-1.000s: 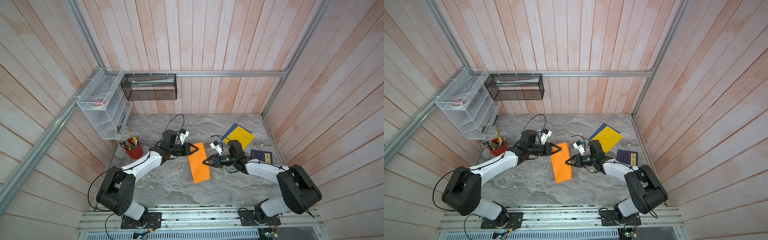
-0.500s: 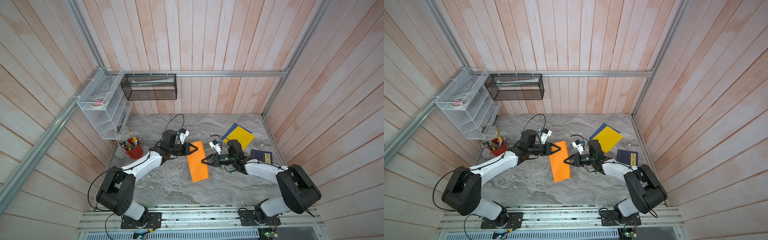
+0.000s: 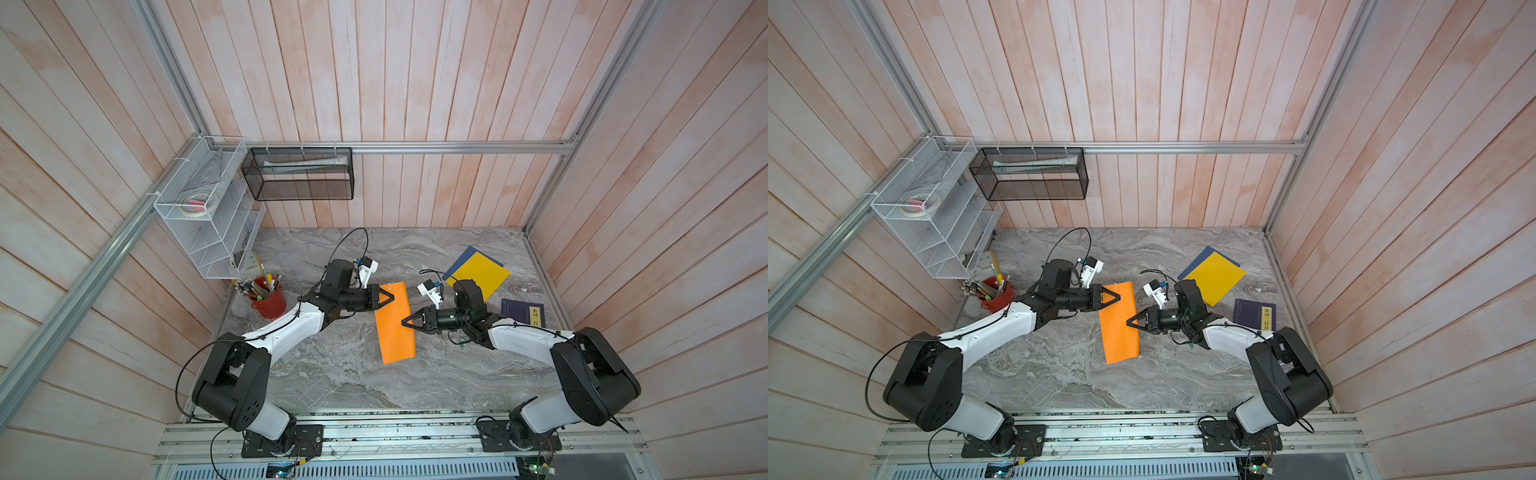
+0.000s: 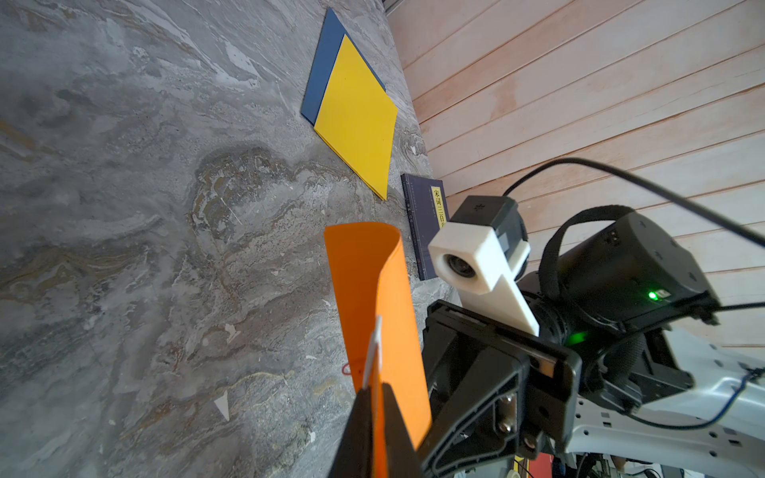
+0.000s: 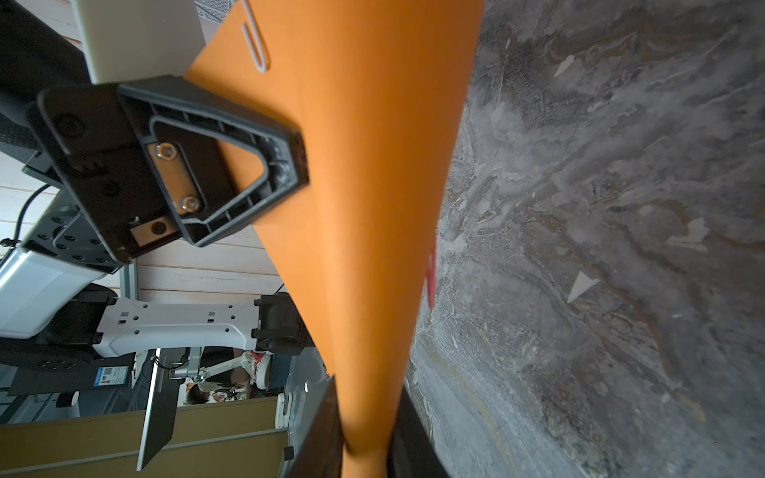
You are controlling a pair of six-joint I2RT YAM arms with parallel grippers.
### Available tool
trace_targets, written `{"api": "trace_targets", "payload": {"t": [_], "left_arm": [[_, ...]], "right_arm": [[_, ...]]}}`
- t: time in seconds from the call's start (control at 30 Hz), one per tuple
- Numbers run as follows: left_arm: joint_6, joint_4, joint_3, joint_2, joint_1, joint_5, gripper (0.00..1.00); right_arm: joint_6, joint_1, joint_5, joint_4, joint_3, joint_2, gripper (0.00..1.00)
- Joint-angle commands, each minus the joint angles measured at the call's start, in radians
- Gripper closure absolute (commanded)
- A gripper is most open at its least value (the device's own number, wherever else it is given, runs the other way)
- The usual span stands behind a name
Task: Unclip the paperclips from the documents
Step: Pick up the document from the center of the board.
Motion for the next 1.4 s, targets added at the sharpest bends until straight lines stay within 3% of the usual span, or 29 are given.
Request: {"api": "trace_targets", "payload": {"t": [0.0,0.13,0.37,0.57,1.07,1.37], "left_arm": [[0.009,0.015,-0.021,-0.011,-0.006,0.007,0.94],[0.010,0.013,-0.016,-0.010,-0.006,0.007,0.97],[0.067,-0.055,0.013,-0.018,-0.006,0.000,0.98],[0.141,-0.142,0.058,-0.024,-0.005,0.020,0.99],[0.322,-0.325,0.181,-0.052,-0.005,0.076,1.00],[0.439,-0.443,0.250,-0.036,-0.005,0.114,1.00]], "right_arm": [[0.005,0.005,0.007,0.026,-0.010,0.012,0.80],[0.002,0.005,0.008,0.021,-0.009,0.012,0.78],[-0.107,0.001,0.062,-0.130,0.015,-0.004,0.55],[-0.208,-0.024,0.104,-0.265,0.032,-0.028,0.44],[-0.442,-0.146,0.130,-0.518,0.107,-0.143,0.40],[-0.583,-0.159,0.134,-0.635,0.192,-0.197,0.39]]}}
